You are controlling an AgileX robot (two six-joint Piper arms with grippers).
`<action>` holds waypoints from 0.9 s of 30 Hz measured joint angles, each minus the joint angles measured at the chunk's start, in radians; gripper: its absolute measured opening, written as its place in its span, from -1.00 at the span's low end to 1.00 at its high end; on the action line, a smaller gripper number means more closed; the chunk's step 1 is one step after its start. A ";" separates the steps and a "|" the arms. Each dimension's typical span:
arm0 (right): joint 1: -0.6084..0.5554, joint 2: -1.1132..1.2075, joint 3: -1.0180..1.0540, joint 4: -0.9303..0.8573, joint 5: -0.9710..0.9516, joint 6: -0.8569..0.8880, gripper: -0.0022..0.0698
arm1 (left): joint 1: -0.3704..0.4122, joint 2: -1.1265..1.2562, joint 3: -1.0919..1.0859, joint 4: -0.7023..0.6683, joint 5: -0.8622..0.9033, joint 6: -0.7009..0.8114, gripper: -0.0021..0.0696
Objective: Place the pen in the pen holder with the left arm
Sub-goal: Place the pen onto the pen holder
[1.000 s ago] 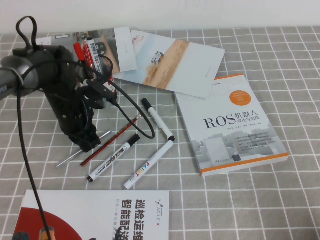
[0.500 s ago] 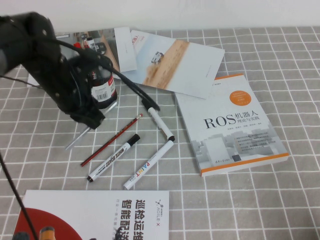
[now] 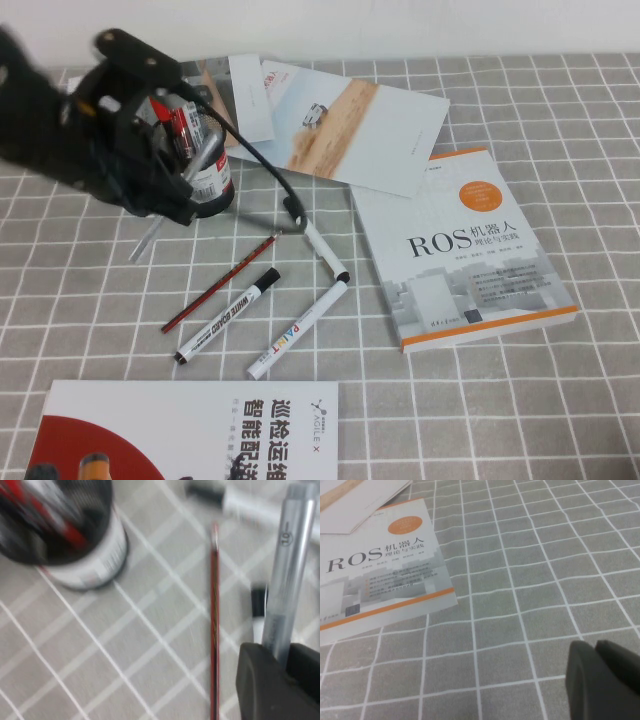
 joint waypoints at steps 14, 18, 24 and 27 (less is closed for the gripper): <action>0.000 0.000 0.000 0.000 0.000 0.000 -0.98 | -0.005 -0.166 0.464 0.258 -1.017 -0.537 -0.81; 0.000 0.000 0.000 0.000 0.000 0.000 -0.98 | -0.005 -0.130 0.466 0.414 -1.218 -0.728 -0.81; 0.000 0.000 0.000 0.000 0.000 0.000 -0.98 | -0.005 -0.006 0.434 0.446 -1.408 -0.804 -0.81; 0.000 0.000 0.000 0.000 0.000 0.000 -0.98 | -0.005 0.071 0.376 0.448 -1.431 -0.838 -0.81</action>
